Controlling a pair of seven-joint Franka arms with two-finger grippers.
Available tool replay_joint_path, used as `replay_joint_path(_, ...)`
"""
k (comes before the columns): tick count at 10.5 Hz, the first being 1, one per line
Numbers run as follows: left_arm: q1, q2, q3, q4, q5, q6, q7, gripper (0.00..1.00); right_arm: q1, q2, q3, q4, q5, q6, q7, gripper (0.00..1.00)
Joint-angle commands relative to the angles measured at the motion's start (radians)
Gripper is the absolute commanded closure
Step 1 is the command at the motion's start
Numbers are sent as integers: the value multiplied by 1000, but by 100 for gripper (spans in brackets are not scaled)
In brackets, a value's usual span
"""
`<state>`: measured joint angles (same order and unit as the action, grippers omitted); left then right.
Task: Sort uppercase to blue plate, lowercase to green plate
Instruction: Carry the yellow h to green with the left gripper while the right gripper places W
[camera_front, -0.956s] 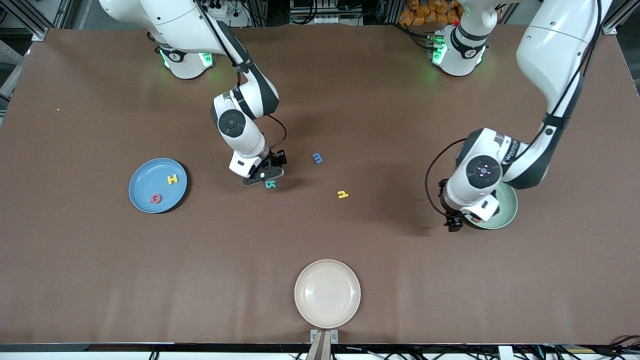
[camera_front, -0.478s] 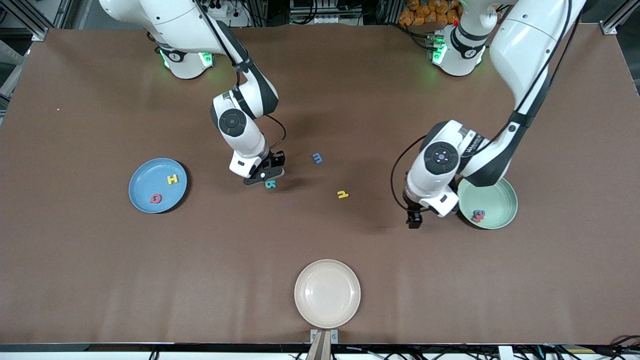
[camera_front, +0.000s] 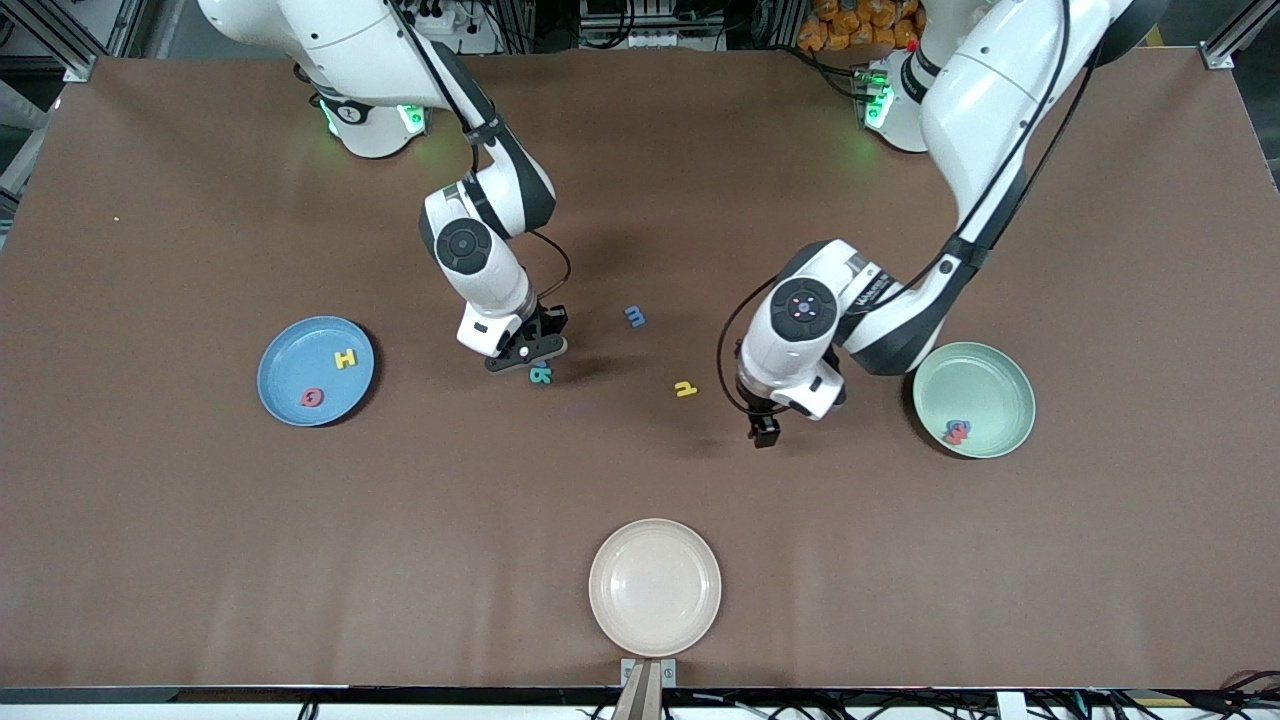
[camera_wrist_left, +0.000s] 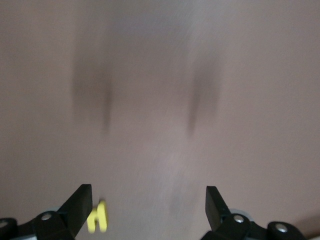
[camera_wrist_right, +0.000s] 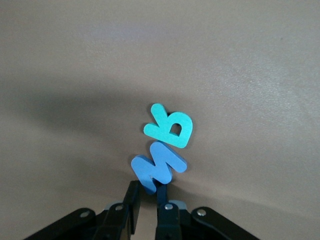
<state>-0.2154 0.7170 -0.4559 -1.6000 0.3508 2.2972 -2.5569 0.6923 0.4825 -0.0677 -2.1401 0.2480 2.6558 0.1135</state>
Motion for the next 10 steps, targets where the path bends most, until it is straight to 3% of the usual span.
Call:
replay_joint_path(1,-74,79,8,100,-23,-21,-97,0,-8,2,2,9,-23,-8,12,82)
replay_joint_path(10,-151,180,25,137,-18,-13,-124,0,-10,-4,0,9,-23,-30,-1,100)
